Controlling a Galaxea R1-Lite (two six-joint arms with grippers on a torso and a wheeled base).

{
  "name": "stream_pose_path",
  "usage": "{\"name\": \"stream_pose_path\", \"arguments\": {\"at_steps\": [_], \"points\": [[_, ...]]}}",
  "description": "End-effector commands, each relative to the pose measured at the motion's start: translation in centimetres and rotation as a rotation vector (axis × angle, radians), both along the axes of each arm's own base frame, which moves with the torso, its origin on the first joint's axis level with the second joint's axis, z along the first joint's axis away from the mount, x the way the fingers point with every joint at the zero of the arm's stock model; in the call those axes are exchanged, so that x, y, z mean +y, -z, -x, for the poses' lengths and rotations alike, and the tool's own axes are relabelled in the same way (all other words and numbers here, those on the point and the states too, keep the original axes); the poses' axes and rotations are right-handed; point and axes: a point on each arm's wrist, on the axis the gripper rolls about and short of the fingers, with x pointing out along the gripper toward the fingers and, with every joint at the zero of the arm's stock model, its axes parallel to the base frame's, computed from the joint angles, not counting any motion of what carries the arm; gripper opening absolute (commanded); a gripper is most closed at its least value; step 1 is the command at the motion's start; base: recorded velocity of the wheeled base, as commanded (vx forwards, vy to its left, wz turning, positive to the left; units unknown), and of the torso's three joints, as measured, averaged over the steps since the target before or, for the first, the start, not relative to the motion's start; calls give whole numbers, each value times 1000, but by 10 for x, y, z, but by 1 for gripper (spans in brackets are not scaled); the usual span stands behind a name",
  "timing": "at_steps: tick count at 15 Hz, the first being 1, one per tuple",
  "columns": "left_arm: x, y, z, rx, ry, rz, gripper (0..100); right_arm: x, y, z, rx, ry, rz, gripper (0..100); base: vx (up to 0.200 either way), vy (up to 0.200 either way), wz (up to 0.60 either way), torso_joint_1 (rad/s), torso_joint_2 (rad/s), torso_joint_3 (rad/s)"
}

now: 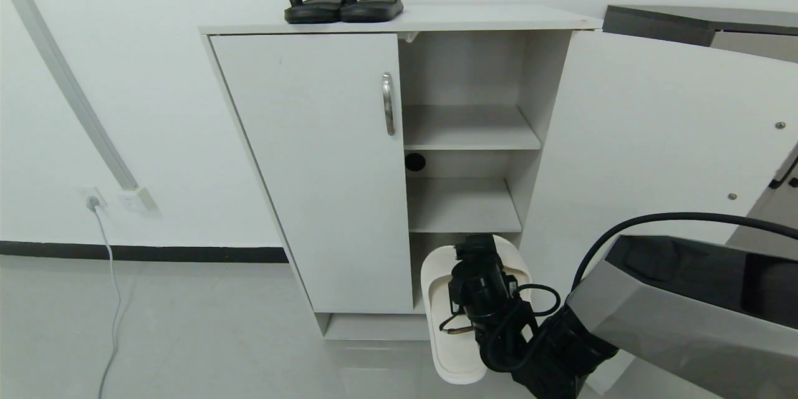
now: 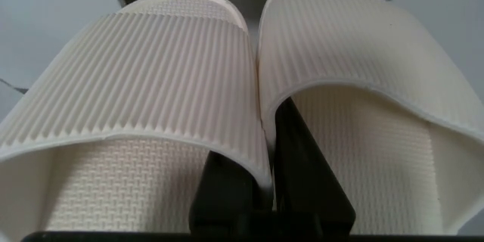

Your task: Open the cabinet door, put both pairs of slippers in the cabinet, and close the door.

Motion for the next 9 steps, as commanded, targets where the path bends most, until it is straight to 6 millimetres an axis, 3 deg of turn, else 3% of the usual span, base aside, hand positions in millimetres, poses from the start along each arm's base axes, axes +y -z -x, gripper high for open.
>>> {"name": "stream_pose_path", "arguments": {"at_steps": [1,9], "points": [[0,0,0,2,2,0,0,0,1,0,1,-3,0,0,0,0,0,2,-2,-183],[0,0,0,2,2,0,0,1,8,-1,11,-3,10,0,0,0,0,6,1,-195]]}}
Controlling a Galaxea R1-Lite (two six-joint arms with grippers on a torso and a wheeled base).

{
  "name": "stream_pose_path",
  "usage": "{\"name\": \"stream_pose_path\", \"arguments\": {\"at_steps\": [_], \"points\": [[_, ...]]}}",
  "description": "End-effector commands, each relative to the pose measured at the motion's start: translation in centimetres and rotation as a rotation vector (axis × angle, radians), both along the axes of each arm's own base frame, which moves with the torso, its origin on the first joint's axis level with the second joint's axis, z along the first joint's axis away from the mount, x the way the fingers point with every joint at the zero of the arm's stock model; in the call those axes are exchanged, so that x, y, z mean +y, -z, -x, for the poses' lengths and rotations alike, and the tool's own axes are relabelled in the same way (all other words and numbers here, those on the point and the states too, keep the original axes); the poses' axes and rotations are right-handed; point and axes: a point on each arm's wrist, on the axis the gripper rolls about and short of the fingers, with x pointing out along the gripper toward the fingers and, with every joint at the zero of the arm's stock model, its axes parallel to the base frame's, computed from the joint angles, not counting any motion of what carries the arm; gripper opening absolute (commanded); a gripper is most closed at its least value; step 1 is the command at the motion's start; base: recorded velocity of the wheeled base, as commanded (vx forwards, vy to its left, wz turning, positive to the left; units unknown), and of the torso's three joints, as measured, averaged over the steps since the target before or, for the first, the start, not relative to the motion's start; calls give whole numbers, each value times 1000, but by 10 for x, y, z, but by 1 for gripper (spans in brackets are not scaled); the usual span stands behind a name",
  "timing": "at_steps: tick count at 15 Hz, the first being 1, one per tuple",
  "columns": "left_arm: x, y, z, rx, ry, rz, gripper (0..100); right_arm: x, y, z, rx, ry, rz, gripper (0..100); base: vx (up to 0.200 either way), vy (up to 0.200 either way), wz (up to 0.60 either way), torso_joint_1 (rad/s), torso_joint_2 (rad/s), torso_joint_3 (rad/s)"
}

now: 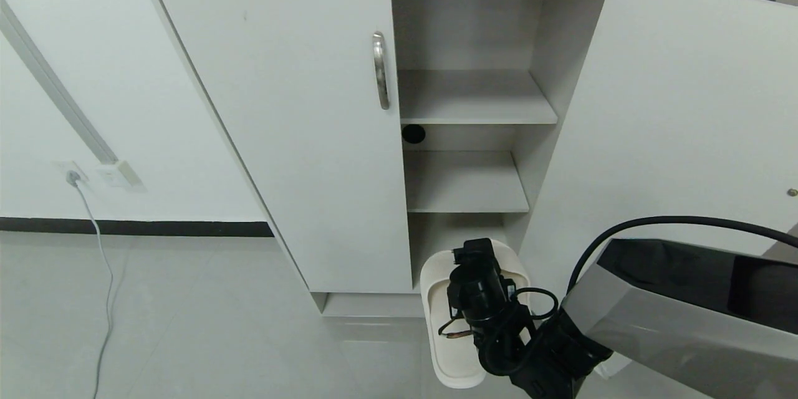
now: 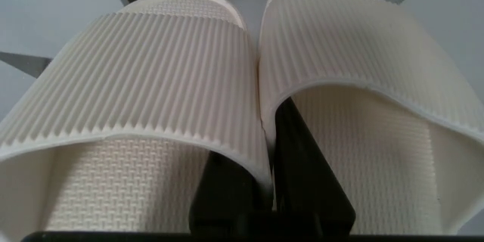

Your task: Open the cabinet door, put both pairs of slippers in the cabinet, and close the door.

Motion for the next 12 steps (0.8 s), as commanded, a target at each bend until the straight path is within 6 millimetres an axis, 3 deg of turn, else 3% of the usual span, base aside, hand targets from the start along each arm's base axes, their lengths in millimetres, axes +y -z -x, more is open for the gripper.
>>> {"name": "stream_pose_path", "arguments": {"at_steps": [1,7,12], "points": [[0,0,0,1,1,0,0,1,2,0,-3,0,-3,0,0,0,0,2,2,-193],[0,0,0,1,-2,1,0,3,15,-6,-38,10,-26,0,0,0,0,3,1,-124],[0,0,0,1,-2,1,0,2,6,-11,-117,12,-72,0,0,0,0,0,0,0]]}}
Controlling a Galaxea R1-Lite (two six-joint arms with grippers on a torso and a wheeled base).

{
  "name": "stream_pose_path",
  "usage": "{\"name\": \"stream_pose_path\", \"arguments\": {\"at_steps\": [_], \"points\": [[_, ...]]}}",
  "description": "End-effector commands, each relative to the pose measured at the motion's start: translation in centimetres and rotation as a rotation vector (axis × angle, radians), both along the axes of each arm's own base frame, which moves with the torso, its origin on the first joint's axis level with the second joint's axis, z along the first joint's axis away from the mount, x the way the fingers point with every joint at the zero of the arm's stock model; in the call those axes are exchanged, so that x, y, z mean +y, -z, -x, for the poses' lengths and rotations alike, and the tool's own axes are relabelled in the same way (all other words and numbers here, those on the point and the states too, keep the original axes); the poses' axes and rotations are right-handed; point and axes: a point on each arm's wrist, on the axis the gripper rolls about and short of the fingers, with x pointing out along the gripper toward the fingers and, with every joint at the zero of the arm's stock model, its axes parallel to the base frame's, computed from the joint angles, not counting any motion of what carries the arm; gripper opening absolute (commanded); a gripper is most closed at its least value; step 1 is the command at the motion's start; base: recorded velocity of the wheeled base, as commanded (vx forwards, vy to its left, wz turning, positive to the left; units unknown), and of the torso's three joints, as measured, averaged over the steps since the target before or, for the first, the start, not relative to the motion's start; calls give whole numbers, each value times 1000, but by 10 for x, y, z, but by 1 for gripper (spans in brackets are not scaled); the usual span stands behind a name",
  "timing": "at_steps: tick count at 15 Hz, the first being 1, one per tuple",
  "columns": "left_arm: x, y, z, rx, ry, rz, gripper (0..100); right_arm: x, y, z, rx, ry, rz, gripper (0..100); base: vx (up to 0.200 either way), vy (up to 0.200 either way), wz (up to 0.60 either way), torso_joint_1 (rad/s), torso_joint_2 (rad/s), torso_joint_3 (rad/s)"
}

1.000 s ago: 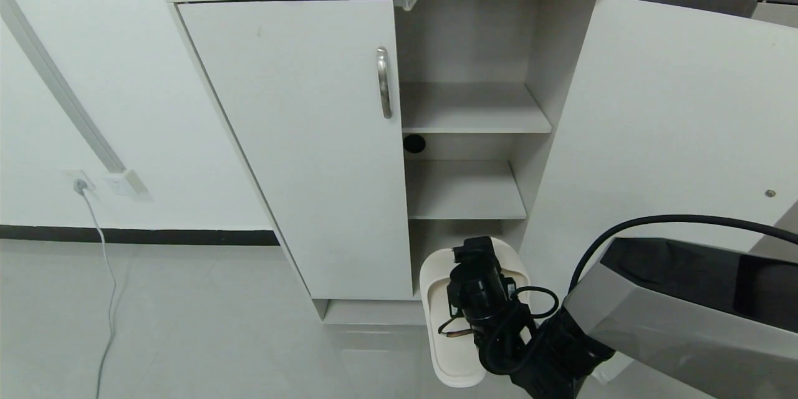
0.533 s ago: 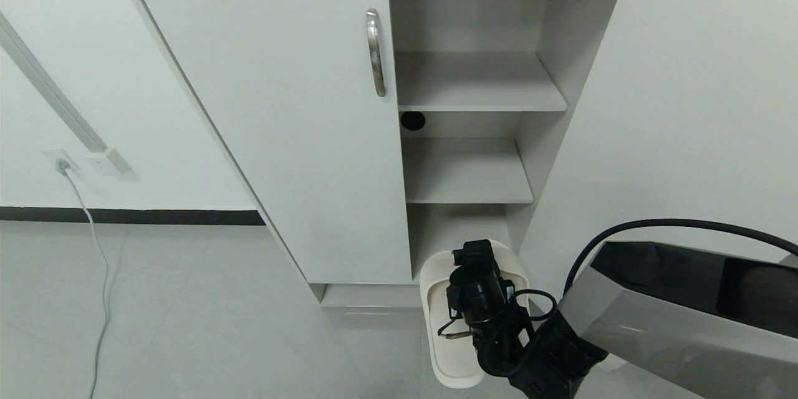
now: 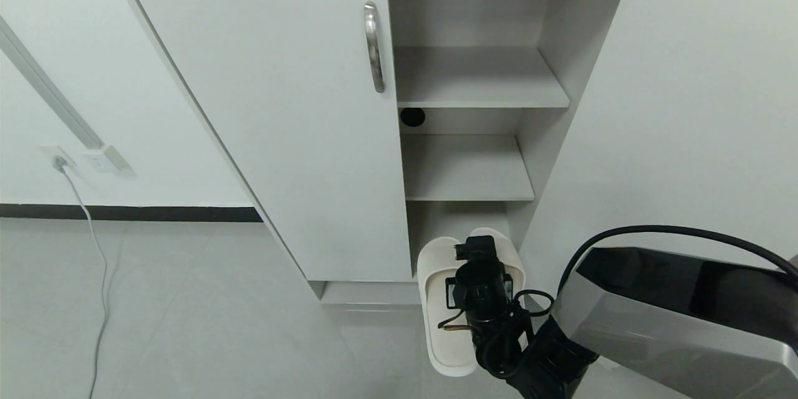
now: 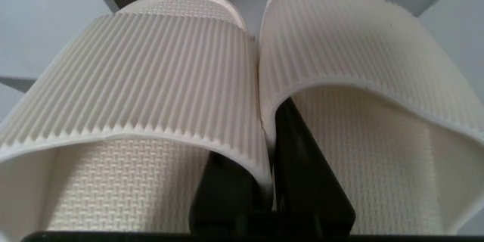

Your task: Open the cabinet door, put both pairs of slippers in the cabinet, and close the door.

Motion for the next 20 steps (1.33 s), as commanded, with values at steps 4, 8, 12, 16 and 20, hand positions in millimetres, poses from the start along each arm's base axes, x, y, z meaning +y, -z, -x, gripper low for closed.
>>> {"name": "stream_pose_path", "arguments": {"at_steps": [4,8,12,16,20], "points": [[0,0,0,1,0,0,0,-3,-8,-5,-59,9,-25,0,0,0,0,0,0,0],[0,0,0,1,0,0,0,-6,-19,-3,-179,-4,-9,0,0,0,0,0,0,0],[0,0,0,1,0,0,0,-6,-22,-3,-190,-3,-16,0,50,0,0,1,2,-1],[0,0,0,1,1,0,0,-6,-25,-3,-202,-2,-16,0,200,0,0,-2,0,2],[0,0,0,1,0,0,0,-6,-26,-4,-216,-2,-15,0,200,0,0,2,4,2]]}}
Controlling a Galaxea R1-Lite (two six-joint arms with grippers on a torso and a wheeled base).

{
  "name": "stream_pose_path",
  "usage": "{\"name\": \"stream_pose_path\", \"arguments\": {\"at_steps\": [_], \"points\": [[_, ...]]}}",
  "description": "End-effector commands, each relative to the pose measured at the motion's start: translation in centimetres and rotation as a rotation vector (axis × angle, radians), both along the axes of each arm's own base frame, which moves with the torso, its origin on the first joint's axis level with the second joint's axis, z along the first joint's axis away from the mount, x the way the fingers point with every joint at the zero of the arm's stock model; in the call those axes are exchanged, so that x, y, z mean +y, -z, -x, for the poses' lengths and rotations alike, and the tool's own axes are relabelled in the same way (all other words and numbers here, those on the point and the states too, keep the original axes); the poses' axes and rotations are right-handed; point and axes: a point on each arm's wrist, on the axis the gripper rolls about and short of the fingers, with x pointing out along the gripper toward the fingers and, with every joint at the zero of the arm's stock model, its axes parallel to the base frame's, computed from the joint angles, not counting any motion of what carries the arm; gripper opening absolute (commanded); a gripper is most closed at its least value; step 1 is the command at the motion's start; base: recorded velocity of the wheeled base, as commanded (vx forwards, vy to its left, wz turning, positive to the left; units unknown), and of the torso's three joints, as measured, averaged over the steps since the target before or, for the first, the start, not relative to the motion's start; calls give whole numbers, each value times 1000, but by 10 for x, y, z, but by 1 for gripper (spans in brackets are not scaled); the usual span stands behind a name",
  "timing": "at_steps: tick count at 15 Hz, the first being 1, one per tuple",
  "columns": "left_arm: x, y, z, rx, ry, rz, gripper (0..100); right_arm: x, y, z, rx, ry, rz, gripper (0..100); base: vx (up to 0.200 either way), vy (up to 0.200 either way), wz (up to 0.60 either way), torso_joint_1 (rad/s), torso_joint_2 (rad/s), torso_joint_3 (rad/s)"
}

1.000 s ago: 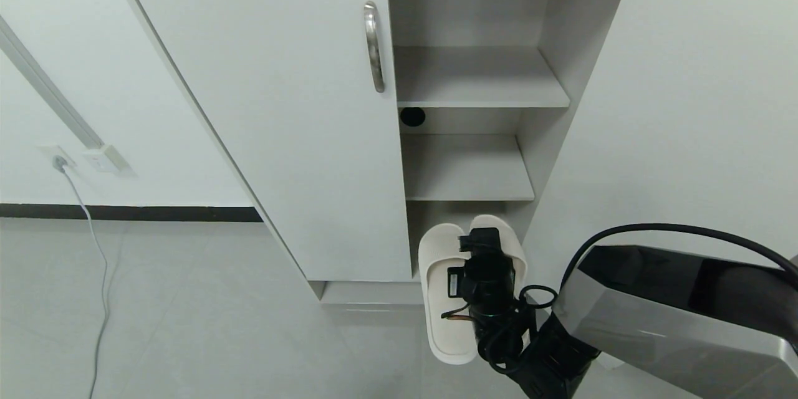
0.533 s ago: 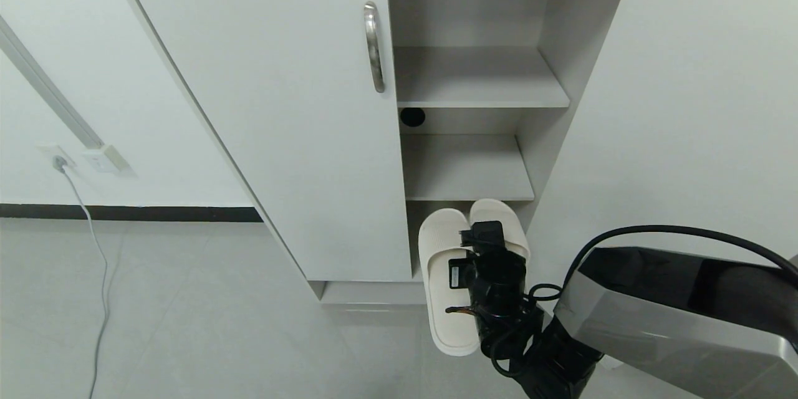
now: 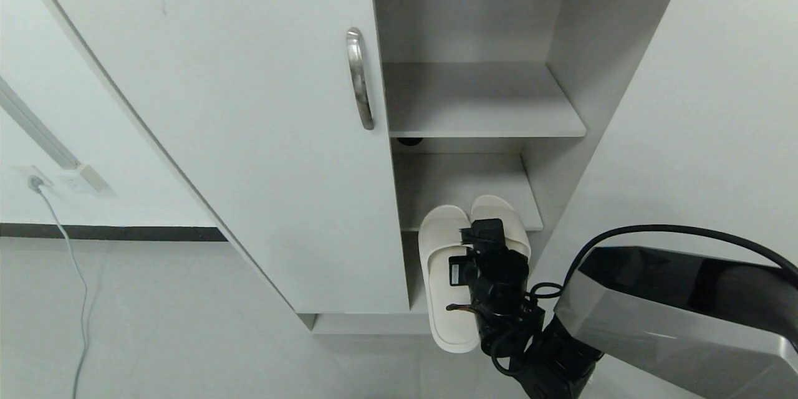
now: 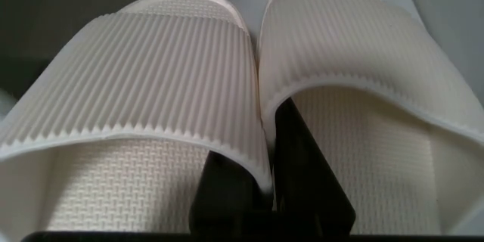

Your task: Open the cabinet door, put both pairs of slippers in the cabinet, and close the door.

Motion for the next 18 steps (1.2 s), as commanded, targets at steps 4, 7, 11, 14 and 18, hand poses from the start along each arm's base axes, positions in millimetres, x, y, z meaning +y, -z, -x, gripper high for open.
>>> {"name": "stream_pose_path", "arguments": {"at_steps": [4,7,11,14,18], "points": [[0,0,0,1,1,-1,0,0,1,-4,1,0,1,0,100,0,0,4,2,1],[0,0,0,1,-1,-1,0,-2,8,-7,13,6,13,0,0,0,0,0,0,0],[0,0,0,1,-1,0,0,-6,9,-20,30,32,22,0,0,0,0,0,0,0],[0,0,0,1,-1,0,0,-6,4,-31,37,49,25,0,0,0,0,0,0,0],[0,0,0,2,-1,2,0,-2,3,-56,58,77,39,0,0,0,0,0,0,0]]}}
